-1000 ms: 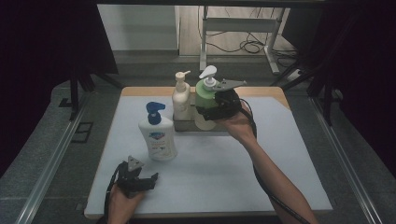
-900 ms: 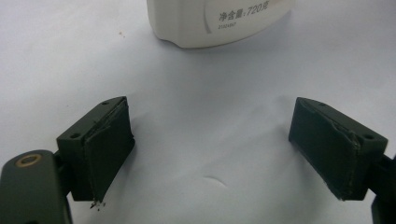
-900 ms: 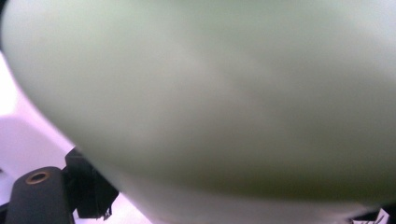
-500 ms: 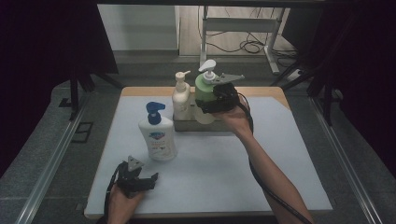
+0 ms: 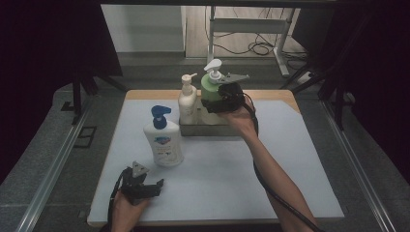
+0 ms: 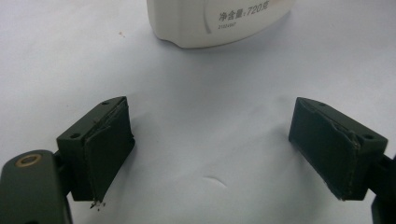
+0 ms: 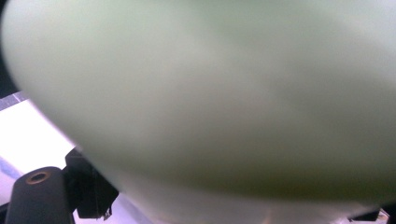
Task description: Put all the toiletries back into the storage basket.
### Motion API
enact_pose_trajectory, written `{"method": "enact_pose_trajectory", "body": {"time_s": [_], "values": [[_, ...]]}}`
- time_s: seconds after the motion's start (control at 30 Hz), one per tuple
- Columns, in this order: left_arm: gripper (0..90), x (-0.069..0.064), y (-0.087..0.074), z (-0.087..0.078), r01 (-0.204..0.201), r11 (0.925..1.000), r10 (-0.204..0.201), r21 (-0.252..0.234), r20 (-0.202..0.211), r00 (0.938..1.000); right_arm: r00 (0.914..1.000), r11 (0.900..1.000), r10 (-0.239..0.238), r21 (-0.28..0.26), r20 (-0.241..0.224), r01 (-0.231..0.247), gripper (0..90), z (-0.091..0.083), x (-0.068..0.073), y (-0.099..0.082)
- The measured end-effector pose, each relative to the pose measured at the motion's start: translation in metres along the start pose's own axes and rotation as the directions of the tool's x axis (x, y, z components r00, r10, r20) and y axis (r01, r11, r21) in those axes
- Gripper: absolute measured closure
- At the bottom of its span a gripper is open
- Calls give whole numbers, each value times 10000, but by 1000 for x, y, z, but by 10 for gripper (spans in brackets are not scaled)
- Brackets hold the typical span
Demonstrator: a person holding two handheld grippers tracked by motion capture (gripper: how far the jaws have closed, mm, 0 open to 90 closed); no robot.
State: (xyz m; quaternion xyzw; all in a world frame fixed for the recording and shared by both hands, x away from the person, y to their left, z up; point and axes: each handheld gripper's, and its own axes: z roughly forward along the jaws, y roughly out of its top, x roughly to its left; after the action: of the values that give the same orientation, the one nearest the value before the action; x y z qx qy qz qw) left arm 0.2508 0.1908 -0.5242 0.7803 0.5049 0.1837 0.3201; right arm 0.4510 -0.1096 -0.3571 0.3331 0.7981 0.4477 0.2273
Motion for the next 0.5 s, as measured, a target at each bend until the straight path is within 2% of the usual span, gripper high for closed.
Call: {"method": "enact_pose_trajectory", "body": {"time_s": [0.33, 0.5], "values": [[130, 0, 0, 0, 1, 10000, -1, 3, 4, 10000, 9999, 9999, 101, 4, 61, -101, 125, 14, -2, -6], [130, 0, 0, 0, 0, 10000, 0, 3, 1, 10000, 9999, 10000, -50, 87, 145, 49, 125, 17, -3, -6]]}}
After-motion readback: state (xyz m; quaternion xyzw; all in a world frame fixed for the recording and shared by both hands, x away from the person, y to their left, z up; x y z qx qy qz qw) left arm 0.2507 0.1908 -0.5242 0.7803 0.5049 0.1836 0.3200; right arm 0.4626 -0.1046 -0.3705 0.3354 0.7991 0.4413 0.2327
